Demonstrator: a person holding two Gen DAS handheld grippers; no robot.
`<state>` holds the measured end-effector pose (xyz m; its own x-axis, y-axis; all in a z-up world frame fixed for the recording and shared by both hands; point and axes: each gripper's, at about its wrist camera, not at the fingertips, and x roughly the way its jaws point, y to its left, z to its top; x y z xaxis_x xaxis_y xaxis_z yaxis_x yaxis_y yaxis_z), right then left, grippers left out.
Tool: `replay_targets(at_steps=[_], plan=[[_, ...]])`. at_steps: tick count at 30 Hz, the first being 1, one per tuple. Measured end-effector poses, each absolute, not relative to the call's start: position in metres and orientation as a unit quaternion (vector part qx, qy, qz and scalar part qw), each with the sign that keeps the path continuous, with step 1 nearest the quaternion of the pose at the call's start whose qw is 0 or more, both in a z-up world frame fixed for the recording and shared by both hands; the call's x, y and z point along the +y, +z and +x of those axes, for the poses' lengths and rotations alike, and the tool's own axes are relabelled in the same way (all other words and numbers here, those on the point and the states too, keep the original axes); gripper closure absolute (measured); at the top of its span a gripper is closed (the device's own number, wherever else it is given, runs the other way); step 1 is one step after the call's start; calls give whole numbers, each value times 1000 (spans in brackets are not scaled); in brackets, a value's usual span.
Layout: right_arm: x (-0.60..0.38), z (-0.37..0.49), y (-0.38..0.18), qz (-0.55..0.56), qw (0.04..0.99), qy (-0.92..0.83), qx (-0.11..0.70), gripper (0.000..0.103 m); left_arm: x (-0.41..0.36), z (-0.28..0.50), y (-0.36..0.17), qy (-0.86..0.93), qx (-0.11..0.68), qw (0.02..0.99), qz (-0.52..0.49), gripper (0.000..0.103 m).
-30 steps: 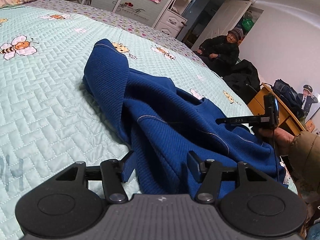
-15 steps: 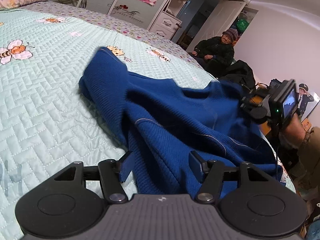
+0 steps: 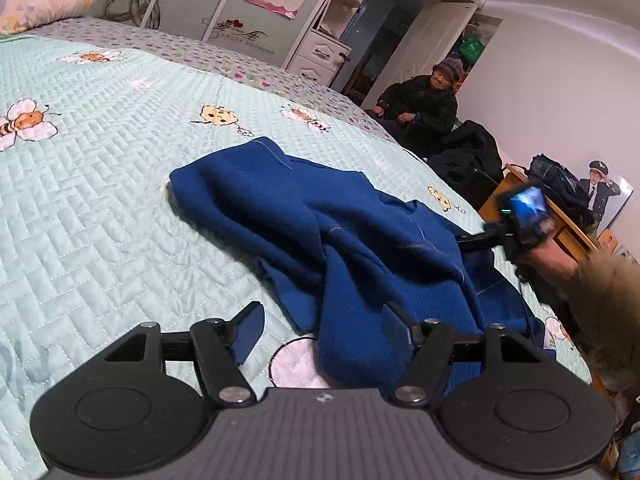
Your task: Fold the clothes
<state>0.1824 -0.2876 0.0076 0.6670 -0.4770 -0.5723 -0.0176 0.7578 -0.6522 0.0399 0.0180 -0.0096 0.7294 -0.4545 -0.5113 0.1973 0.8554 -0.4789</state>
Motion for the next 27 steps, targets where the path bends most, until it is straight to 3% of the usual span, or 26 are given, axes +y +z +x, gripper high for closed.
replay_targets(at_steps=[4,6,10,15,23,25,27], plan=[[-319,139,38,-155,918,-134,341,38,19,40,-7,-177,319,910,-199,35],[-340,108,50,-27,943,-115,311,30,20,42,-5,-171,319,911,-197,34],[-382,62,43,147,934,-141,294,28,18,58,2,-140,324,918,-181,32],[-402,6,24,219,922,-170,271,28,15,95,9,-109,329,920,-182,29],[-410,-31,-43,363,902,-146,181,23,-28,193,25,-109,339,932,-70,28],[-405,-24,-45,340,912,-139,182,17,-39,218,29,-109,341,933,-42,19],[-400,-17,-46,318,921,-131,183,9,-50,243,34,-109,343,933,-13,17]])
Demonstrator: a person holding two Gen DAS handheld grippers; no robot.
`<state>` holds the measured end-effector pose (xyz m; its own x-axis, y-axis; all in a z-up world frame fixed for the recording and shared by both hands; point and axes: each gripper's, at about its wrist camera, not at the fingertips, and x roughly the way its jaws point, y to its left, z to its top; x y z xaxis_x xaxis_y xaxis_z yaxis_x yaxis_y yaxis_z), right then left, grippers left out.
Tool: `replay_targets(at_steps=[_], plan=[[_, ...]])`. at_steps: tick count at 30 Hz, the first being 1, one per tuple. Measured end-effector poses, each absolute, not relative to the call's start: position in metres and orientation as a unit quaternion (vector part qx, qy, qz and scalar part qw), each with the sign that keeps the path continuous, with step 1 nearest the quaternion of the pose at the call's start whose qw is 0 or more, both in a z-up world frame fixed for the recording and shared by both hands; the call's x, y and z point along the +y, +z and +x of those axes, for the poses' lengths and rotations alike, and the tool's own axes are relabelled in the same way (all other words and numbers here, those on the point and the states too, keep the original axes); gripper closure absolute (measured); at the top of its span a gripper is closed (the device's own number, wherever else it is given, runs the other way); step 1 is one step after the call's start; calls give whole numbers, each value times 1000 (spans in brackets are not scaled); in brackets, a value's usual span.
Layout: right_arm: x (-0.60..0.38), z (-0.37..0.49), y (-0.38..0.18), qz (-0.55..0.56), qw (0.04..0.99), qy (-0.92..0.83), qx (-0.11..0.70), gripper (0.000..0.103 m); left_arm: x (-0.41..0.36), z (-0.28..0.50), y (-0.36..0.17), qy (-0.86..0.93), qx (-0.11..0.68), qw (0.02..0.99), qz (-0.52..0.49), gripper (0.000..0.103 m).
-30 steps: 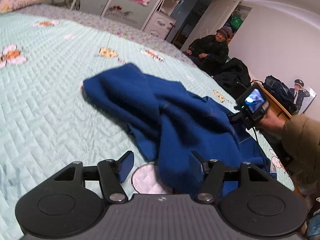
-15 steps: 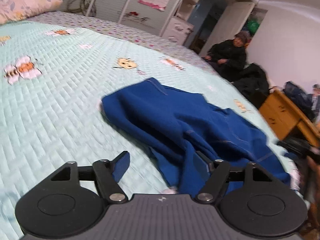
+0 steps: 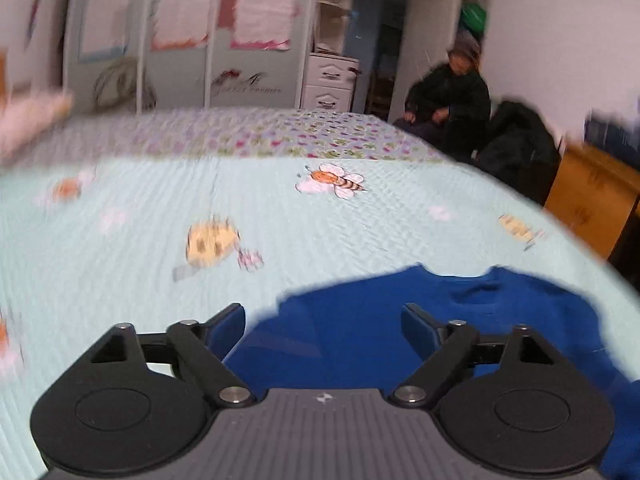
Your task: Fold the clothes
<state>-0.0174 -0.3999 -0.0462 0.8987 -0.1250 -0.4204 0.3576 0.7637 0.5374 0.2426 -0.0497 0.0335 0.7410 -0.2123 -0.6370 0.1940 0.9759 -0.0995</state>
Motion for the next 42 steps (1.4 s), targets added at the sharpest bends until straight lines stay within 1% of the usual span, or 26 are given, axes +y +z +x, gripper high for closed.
replay_targets(at_steps=[2,3,5,7,8,9,13,14,16,17,19,20,21,23,25,26,27,28,30,32,34,39,40,42], plan=[[-399,-14,-47,311,925,-124,182,7,-60,267,38,-109,344,932,15,18],[-400,-13,-47,313,925,-121,180,7,-66,280,40,-108,345,932,29,22],[-402,-16,-49,320,924,-117,174,7,-72,296,38,-108,353,928,43,23],[-401,-19,-49,319,925,-116,172,6,-74,305,31,-109,367,923,41,28],[-400,-22,-49,319,925,-116,172,6,-75,310,27,-109,374,920,41,34],[-399,-23,-49,318,925,-116,172,6,-76,314,23,-110,382,917,40,36],[-399,-29,-48,322,925,-113,166,6,-80,332,8,-111,410,905,37,36],[-399,-29,-49,323,925,-113,165,6,-81,337,5,-111,417,901,37,34],[-400,-30,-48,325,925,-112,163,6,-83,346,-3,-111,431,895,35,26],[-400,-31,-48,326,925,-111,162,5,-83,350,-7,-112,438,891,35,19],[-400,-32,-48,328,925,-110,160,5,-85,359,-14,-112,452,884,33,14],[-401,-32,-49,328,924,-110,159,5,-86,364,-18,-112,459,881,33,10],[-401,-32,-49,329,924,-109,159,5,-87,368,-21,-112,466,877,32,8],[-402,-33,-49,331,924,-108,157,5,-89,369,-21,-104,463,880,28,9],[-403,-34,-49,333,924,-107,156,5,-91,366,-18,-113,457,882,32,21],[-403,-35,-49,333,924,-107,156,5,-94,364,-14,-123,453,882,36,45],[-403,-35,-49,334,924,-106,155,5,-96,361,-11,-133,448,883,40,76],[-403,-35,-49,335,924,-106,154,5,-100,360,-8,-143,446,882,48,88],[-404,-36,-49,335,924,-105,153,5,-113,354,-3,-142,436,884,90,89],[-404,-36,-49,336,924,-105,153,5,-129,345,2,-131,414,888,151,89],[-404,-37,-49,337,923,-104,152,5,-138,340,10,-116,388,895,188,89],[-405,-36,-49,336,924,-105,153,5,-155,345,36,-58,297,912,278,89],[-405,-36,-49,336,923,-105,153,5,-157,349,36,-51,291,909,295,87],[-404,-36,-49,336,923,-105,153,5,-156,358,27,-22,302,898,319,74]])
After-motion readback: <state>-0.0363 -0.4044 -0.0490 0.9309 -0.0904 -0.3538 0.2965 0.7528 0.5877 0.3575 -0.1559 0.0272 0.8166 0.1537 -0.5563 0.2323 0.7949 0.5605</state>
